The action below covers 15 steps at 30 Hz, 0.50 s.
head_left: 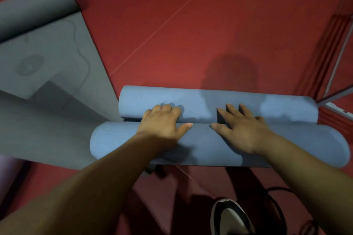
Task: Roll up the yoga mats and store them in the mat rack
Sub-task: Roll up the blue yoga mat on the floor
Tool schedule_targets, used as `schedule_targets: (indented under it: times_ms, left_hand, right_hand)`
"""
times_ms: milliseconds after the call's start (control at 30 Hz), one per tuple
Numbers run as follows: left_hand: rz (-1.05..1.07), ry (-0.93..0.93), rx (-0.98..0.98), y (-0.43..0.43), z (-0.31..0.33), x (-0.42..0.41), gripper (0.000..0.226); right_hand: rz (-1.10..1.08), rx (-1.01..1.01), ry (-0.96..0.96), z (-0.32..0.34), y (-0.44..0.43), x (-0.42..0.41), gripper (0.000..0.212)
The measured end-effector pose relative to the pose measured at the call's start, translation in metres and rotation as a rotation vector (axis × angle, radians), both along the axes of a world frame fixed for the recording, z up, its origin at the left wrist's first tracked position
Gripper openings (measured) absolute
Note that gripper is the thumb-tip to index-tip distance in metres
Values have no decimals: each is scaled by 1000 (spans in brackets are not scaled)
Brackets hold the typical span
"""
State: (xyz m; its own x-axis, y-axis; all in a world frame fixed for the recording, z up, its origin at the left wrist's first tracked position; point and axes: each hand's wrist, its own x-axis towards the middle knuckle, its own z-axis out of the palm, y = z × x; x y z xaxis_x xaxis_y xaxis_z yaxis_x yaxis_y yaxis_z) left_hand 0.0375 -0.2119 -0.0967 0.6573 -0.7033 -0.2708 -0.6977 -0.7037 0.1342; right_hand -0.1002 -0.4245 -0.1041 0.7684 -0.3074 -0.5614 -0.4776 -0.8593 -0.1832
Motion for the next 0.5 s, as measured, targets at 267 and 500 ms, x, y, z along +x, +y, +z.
schedule_targets:
  times_ms: [267,500]
  left_hand:
    - [23,113,73,13,-12,-17,88]
    - [44,9,38,6,-7,-12,85]
  right_hand:
    - [-275,-243,-227,-10,5,-42,64]
    - [-235,-80,-46,-17,-18,-26,77]
